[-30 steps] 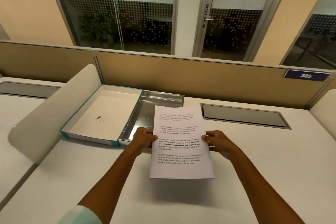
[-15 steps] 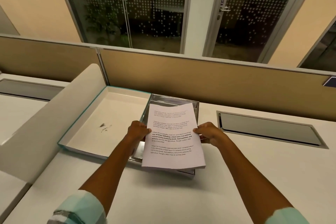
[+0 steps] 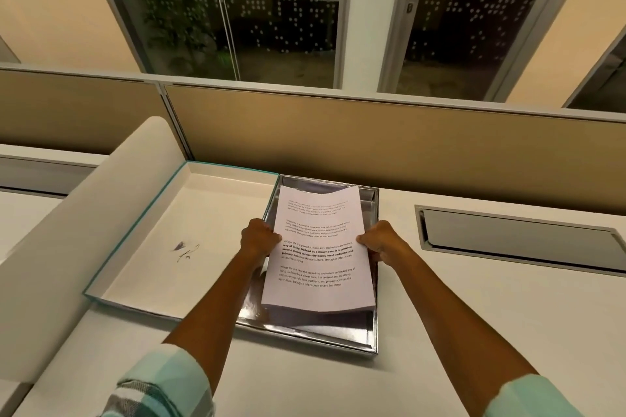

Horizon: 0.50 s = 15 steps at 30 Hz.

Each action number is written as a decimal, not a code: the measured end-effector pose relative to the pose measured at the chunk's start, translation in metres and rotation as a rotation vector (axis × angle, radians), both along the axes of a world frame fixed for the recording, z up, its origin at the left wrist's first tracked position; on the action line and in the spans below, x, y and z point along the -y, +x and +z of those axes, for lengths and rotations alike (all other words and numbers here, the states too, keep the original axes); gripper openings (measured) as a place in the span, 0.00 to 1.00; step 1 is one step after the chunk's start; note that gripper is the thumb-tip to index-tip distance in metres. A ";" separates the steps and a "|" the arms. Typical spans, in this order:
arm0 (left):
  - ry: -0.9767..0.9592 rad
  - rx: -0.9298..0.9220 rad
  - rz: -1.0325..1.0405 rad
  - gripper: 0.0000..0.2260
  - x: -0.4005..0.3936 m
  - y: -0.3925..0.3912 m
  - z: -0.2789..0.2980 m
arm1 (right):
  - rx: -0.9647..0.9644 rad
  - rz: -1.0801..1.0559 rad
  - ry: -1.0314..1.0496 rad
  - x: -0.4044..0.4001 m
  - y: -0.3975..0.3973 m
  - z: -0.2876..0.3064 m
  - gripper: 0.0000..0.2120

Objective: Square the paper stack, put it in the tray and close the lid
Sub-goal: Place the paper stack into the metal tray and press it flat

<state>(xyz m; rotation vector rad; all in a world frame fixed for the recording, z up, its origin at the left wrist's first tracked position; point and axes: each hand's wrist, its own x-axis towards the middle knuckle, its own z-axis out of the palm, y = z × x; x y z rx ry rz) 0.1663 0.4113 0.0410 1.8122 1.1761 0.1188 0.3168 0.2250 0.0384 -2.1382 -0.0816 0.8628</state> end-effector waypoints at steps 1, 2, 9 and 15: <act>0.020 -0.004 -0.009 0.06 -0.001 0.001 -0.003 | 0.054 0.014 -0.026 -0.002 -0.001 -0.003 0.11; 0.046 -0.016 -0.024 0.06 0.000 0.001 -0.006 | 0.112 0.033 -0.057 -0.002 -0.002 -0.005 0.10; 0.114 -0.028 -0.227 0.24 0.016 -0.007 -0.011 | 0.227 0.246 -0.097 0.000 -0.023 0.006 0.19; 0.063 -0.038 -0.397 0.38 0.034 -0.035 -0.015 | 0.197 0.305 -0.050 0.011 -0.059 -0.005 0.37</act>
